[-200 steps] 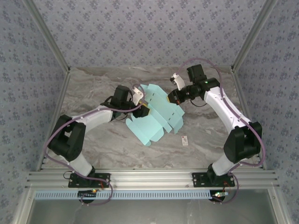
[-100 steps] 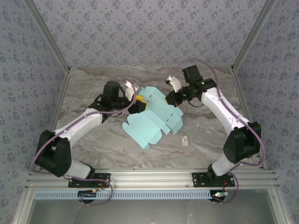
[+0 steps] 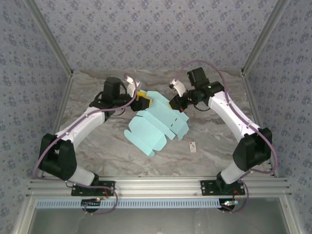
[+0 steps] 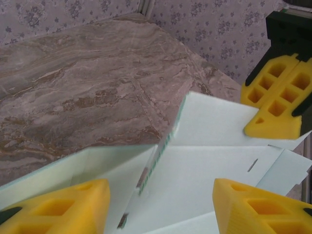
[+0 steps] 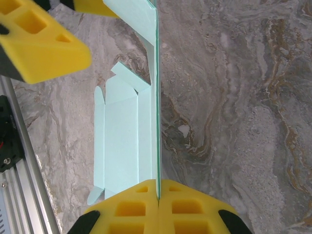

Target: Fold the paper box

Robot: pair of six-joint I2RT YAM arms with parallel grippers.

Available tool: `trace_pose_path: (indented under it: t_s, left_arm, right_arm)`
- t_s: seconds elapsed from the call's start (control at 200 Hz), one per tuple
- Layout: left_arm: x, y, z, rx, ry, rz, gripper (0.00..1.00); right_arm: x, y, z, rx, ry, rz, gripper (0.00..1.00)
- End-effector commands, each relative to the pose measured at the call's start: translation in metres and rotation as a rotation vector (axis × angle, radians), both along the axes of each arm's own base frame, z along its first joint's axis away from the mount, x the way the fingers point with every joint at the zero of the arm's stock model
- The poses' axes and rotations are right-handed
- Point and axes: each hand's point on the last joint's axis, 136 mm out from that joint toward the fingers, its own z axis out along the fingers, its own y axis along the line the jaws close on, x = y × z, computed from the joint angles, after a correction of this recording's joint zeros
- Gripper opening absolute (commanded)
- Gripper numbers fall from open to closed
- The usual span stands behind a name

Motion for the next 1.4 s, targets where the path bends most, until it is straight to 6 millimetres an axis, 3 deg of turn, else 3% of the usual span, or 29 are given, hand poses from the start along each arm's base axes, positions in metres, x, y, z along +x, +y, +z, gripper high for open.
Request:
trace_pose_path:
  t_s: [0.0, 0.095, 0.355, 0.795, 1.004, 1.214, 1.394]
  left_arm:
    - [-0.007, -0.013, 0.029, -0.068, -0.03, -0.087, 0.56]
    - [-0.017, -0.02, 0.034, -0.082, -0.052, -0.136, 0.53]
    - [-0.039, -0.033, 0.025, -0.082, -0.037, -0.243, 0.44]
    - [-0.048, -0.046, 0.012, -0.059, -0.01, -0.289, 0.48]
    - [-0.042, -0.018, 0.02, -0.02, -0.065, -0.169, 0.54]
    - [-0.03, 0.023, 0.028, -0.056, -0.09, 0.067, 0.6]
    - [-0.015, 0.067, 0.017, -0.034, -0.078, 0.355, 0.65]
  right_arm:
    - [-0.003, 0.008, 0.005, 0.013, 0.002, 0.038, 0.02]
    - [-0.003, 0.009, 0.004, 0.011, 0.007, 0.034, 0.03]
    - [-0.001, 0.011, 0.004, 0.017, 0.014, 0.027, 0.03]
    - [-0.001, 0.012, 0.003, 0.022, 0.016, 0.028, 0.03]
    - [0.0, -0.007, 0.004, -0.086, -0.066, 0.021, 0.02]
    - [0.002, -0.019, -0.012, -0.253, -0.153, 0.067, 0.03]
    - [0.016, -0.017, -0.022, -0.368, -0.25, 0.062, 0.03]
